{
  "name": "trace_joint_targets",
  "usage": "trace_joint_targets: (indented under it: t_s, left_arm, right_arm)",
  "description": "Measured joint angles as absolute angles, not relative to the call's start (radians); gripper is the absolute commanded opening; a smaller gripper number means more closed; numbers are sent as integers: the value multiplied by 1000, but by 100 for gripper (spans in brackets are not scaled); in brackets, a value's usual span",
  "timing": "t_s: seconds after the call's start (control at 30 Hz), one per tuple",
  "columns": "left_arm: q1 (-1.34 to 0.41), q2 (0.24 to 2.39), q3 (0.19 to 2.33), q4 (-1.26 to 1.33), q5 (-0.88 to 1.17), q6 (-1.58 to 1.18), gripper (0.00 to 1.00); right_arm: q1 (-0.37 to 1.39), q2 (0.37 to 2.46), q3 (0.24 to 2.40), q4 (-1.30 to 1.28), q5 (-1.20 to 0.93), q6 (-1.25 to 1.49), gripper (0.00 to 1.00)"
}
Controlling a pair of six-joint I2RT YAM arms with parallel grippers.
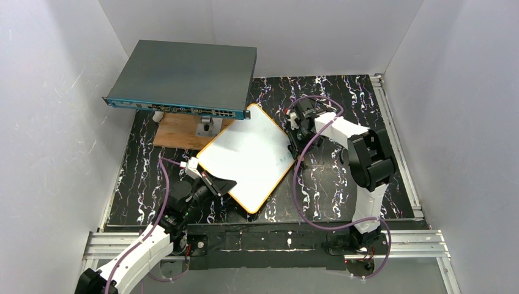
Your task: Erase the whiteboard
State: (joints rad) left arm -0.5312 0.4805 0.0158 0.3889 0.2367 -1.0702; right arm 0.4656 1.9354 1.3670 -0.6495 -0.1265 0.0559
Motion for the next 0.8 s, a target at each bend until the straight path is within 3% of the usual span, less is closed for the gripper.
trace_joint_targets:
  t_s: [0.17, 0.37, 0.57, 0.8]
  left_arm:
    - [-531, 482, 16, 390, 237, -1070, 0]
    - [-524, 500, 16, 409, 247, -1055, 0]
    - [-523, 481, 16, 397, 240, -1063, 0]
    - [-519, 525, 16, 438, 243, -1090, 0]
  right_arm:
    - [498, 1919, 1356, -655, -147, 37, 1]
    - [722, 1828, 1302, -675, -205, 6, 1]
    - [459, 2006, 1468, -716, -69, 19, 1]
    - [490, 1974, 1457, -671, -126, 4, 1]
